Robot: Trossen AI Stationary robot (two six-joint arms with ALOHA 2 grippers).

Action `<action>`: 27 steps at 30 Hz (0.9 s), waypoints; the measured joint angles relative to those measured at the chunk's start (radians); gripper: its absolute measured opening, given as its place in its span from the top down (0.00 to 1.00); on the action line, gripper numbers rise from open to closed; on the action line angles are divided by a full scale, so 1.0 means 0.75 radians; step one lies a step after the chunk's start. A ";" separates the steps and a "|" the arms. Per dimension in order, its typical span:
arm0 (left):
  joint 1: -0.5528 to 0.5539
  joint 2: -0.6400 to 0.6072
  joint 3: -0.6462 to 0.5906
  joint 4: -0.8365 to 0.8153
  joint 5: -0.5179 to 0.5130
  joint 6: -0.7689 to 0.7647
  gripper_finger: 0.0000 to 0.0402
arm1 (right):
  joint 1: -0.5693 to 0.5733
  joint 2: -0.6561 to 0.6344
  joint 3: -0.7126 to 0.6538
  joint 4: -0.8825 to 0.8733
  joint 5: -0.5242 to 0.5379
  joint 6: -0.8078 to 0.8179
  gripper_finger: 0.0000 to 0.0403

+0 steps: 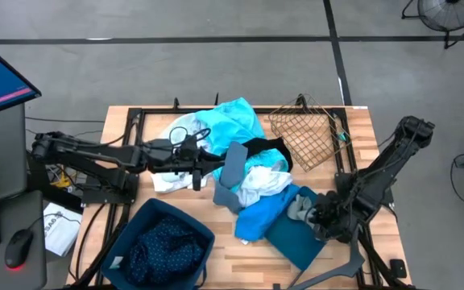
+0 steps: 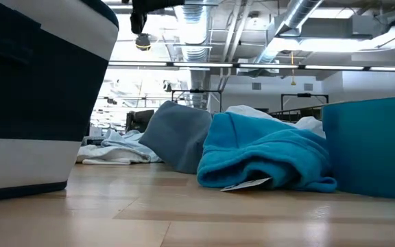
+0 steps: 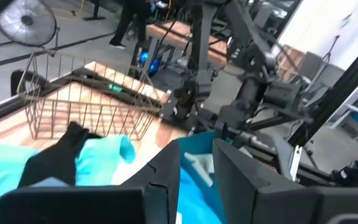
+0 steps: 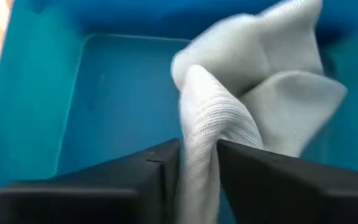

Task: Pick & Place Cloths
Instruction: Put the light brown sock into the blue bin, then put the light blue swim shorts into the wire basket

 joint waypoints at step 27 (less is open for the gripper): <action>0.183 0.030 0.135 -0.177 -0.292 0.104 0.64 | -0.311 -0.204 0.240 -0.003 -0.036 -0.519 0.33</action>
